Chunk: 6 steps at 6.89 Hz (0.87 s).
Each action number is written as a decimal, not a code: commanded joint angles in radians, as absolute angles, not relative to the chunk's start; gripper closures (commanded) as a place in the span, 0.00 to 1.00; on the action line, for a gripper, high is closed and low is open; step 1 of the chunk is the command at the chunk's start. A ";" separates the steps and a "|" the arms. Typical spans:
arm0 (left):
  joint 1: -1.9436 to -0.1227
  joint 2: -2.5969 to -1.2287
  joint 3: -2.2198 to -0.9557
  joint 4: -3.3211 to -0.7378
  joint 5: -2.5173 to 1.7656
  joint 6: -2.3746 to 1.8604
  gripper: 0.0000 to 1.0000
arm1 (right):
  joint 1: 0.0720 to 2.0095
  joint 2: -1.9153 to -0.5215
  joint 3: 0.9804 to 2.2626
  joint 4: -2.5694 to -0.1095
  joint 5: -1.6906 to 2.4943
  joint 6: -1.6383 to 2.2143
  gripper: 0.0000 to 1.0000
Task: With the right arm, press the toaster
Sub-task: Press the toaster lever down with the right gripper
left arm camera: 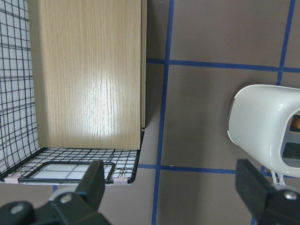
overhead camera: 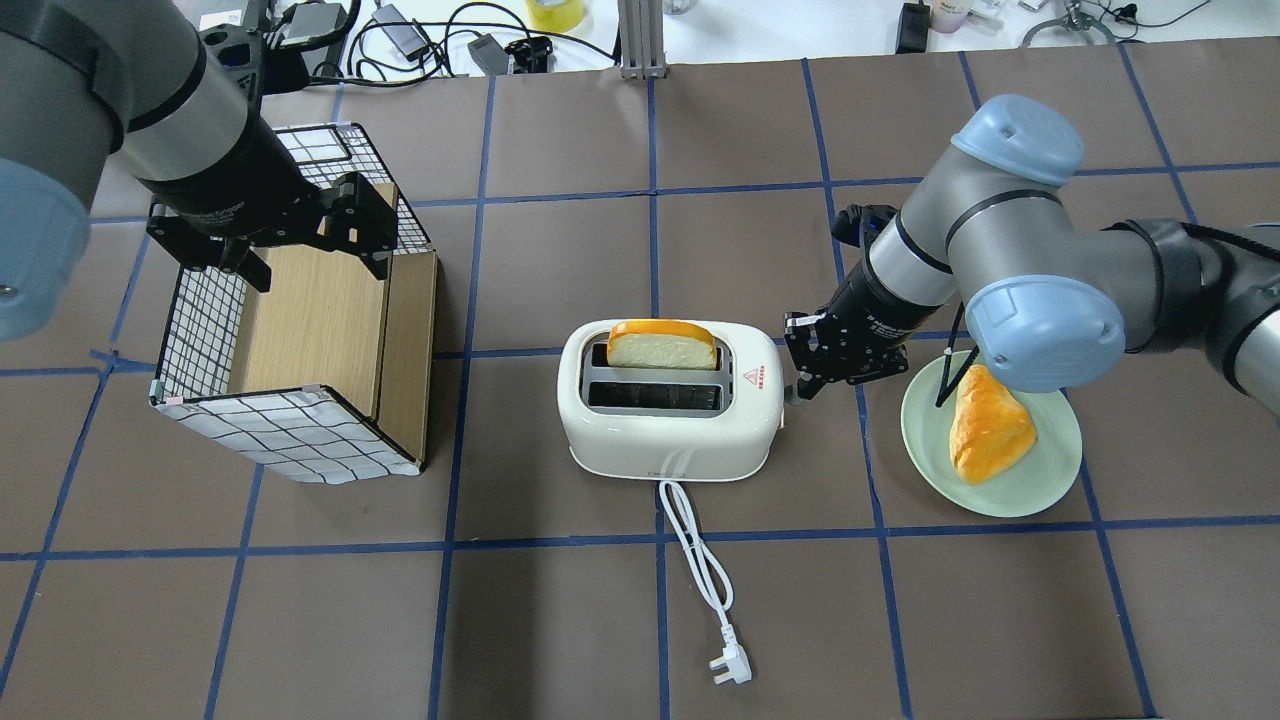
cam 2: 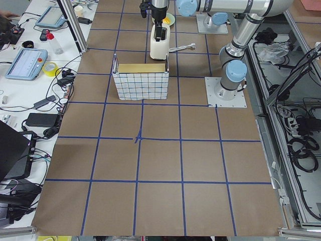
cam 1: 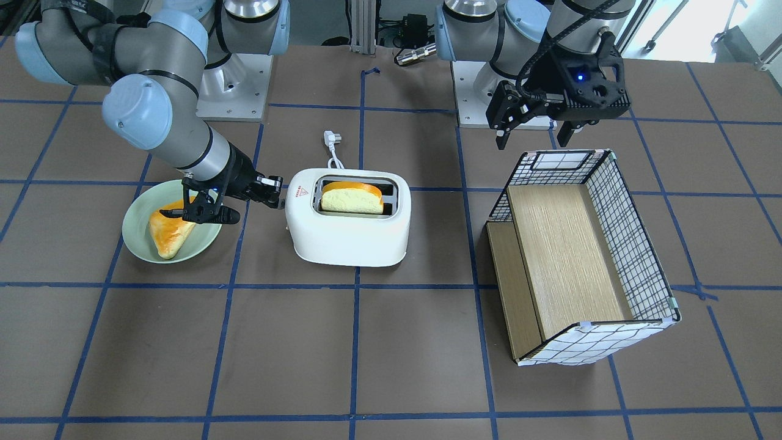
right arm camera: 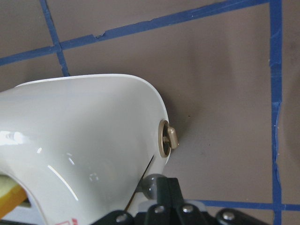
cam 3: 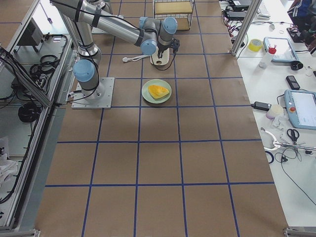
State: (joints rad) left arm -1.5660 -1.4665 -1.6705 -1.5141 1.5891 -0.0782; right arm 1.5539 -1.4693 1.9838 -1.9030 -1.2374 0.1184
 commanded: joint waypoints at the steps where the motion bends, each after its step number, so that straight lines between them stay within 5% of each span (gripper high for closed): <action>1: -1.566 -1.466 -1.671 -1.514 1.588 -0.078 0.00 | 1.554 -1.459 1.985 -1.908 -1.235 0.121 1.00; 6: -1.566 -1.466 -1.671 -1.514 1.588 -0.078 0.00 | 1.554 -1.436 1.983 -1.910 -1.236 0.118 1.00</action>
State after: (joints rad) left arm -1.5662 -1.4665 -1.6705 -1.5140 1.5881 -0.0782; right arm 1.5539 -1.4386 1.9840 -1.9103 -1.2352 0.1181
